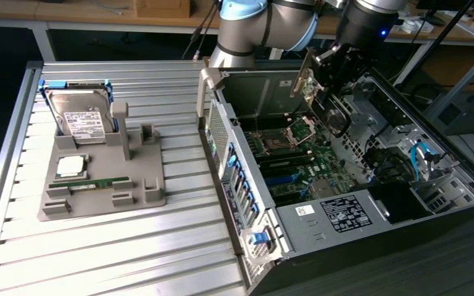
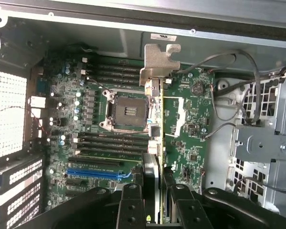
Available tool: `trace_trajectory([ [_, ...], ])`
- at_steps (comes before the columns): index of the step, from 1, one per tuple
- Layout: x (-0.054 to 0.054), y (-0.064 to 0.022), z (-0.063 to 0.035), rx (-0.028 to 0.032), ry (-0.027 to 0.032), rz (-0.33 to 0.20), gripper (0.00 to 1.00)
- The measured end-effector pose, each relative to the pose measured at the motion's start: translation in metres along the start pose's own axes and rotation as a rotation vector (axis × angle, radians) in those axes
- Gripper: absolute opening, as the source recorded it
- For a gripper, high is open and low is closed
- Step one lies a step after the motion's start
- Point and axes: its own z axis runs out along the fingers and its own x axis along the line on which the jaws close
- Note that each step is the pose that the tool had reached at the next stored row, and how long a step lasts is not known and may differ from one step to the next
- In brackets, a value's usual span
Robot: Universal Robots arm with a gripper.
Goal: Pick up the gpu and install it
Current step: 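Insert the gpu into the slot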
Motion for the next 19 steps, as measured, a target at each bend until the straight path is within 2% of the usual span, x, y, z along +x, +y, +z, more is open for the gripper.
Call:
trace_trajectory([
  [19,0.0,0.0,0.0001,-0.0023,0.0019,-0.088,0.27],
])
